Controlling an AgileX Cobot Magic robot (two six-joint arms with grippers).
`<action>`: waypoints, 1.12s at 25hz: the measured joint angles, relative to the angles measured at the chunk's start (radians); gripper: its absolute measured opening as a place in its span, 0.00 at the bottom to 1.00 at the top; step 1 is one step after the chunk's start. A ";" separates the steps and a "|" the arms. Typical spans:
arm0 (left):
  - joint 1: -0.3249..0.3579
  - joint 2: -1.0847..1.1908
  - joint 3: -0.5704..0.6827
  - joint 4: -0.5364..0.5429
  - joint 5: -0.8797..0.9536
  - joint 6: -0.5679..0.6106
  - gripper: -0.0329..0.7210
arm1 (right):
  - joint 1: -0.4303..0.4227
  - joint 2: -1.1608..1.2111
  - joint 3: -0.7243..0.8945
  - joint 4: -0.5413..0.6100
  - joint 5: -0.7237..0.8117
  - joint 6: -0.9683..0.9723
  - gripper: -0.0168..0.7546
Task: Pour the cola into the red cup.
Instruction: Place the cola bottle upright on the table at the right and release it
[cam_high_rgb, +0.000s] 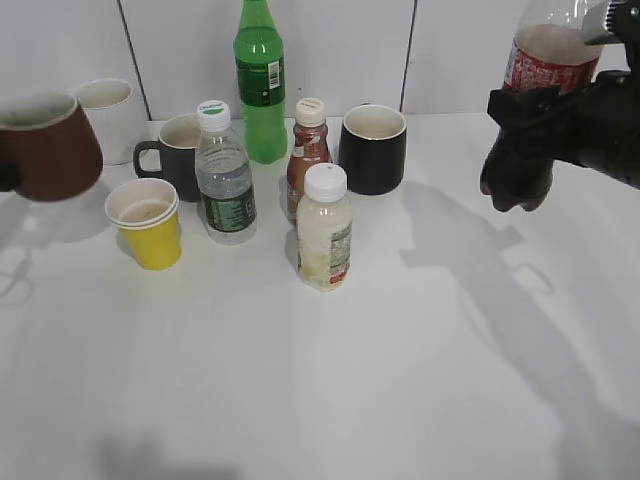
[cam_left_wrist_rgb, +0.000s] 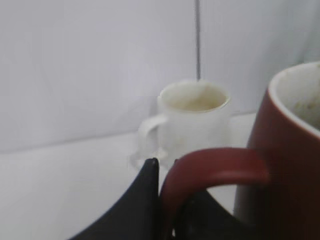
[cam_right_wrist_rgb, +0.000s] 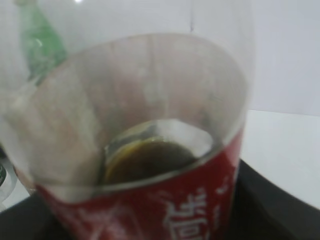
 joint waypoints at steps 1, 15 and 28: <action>0.001 0.038 -0.016 -0.011 -0.022 0.007 0.11 | 0.000 0.000 0.000 0.000 0.000 0.000 0.62; 0.003 0.399 -0.167 -0.078 -0.136 0.011 0.11 | 0.000 0.000 0.000 0.000 -0.001 0.002 0.62; 0.003 0.442 -0.171 -0.086 -0.208 0.003 0.16 | 0.000 0.000 0.000 0.000 -0.001 0.006 0.62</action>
